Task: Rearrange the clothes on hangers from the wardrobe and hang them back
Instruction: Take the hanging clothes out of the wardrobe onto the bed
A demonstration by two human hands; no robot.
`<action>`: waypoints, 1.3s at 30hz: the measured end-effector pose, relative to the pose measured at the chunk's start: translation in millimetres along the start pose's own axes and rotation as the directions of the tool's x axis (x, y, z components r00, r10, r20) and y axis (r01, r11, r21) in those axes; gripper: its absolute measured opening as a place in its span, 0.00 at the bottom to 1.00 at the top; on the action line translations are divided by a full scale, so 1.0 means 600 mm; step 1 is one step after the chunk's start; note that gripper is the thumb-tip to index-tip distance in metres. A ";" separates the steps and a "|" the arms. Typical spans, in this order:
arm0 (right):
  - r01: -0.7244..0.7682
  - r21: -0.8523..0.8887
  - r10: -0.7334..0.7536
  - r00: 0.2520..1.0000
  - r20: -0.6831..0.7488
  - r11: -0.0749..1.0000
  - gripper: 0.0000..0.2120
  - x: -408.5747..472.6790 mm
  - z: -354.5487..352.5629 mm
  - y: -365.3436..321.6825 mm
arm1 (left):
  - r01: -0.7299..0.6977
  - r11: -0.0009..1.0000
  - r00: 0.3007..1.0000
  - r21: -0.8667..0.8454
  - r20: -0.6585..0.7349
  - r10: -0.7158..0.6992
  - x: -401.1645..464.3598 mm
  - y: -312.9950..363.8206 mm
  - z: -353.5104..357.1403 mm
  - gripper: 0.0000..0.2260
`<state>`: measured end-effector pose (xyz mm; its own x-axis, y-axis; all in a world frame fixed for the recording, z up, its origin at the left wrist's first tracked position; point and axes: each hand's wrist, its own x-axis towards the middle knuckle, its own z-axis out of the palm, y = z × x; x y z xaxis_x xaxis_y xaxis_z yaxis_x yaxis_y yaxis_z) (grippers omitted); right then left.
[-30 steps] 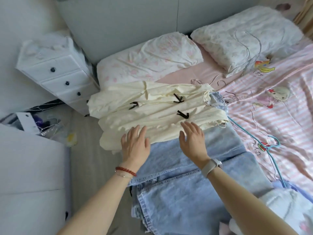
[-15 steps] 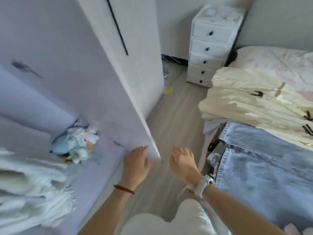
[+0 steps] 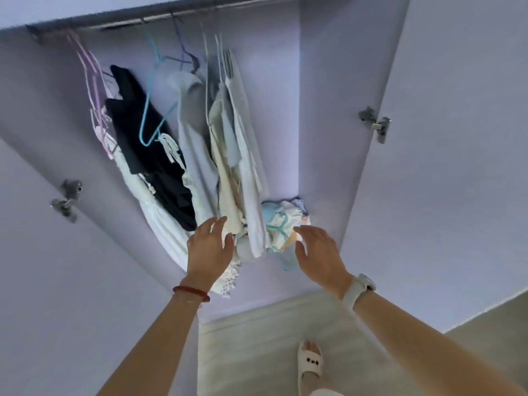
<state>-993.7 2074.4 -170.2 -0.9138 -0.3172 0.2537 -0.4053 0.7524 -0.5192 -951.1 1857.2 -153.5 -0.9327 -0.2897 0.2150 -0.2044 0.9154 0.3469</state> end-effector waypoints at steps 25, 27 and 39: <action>0.093 0.271 -0.030 0.974 -0.226 0.958 0.16 0.602 0.038 -0.123 | -0.331 0.910 0.899 0.252 -0.209 0.385 0.531 -0.038 -0.060 0.20; 0.097 0.193 -0.048 0.968 -0.245 0.976 0.17 0.622 0.029 -0.119 | -0.349 0.913 0.893 0.211 -0.223 0.392 0.537 -0.043 -0.053 0.20; -0.072 0.088 0.086 0.982 -0.168 0.994 0.13 0.696 0.033 -0.197 | -0.367 0.904 0.857 0.220 -0.297 0.421 0.545 -0.073 -0.045 0.21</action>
<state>-1327.9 1841.5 -18.6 -0.9278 -0.1502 0.3414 -0.3394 0.7196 -0.6058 -1238.8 1715.0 -73.8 -0.7970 0.0536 0.6016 0.0924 0.9952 0.0337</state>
